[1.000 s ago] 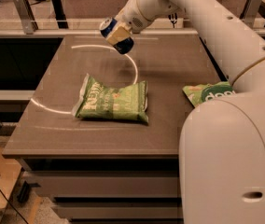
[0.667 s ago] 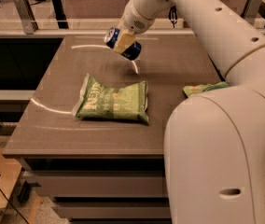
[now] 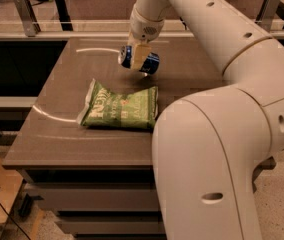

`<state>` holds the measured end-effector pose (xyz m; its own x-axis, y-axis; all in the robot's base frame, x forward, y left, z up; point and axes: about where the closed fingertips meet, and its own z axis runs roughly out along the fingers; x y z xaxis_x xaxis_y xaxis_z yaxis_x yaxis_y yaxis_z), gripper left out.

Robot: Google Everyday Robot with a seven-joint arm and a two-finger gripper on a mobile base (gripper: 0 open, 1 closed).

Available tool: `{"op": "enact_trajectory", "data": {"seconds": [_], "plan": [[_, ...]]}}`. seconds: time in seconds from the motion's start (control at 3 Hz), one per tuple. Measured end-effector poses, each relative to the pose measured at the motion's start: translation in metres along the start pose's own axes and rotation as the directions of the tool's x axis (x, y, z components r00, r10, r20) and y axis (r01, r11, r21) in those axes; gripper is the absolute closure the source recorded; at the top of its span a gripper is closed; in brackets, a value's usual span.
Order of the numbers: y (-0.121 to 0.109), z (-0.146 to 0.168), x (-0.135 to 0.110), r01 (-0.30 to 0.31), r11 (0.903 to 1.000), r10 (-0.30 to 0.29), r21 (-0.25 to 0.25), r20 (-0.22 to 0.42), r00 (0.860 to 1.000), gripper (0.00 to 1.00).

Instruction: Knock pepsi can over

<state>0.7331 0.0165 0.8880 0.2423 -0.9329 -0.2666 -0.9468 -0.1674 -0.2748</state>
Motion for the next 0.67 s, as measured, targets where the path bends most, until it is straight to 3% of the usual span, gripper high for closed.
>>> {"op": "enact_trajectory", "data": {"seconds": [0.33, 0.67], "plan": [[0.0161, 0.0086, -0.0021, 0.042, 0.9954, -0.042, -0.086, 0.002, 0.999, 0.00], [0.0164, 0.0090, -0.0022, 0.042, 0.9952, -0.042, -0.088, 0.003, 0.999, 0.00]]}}
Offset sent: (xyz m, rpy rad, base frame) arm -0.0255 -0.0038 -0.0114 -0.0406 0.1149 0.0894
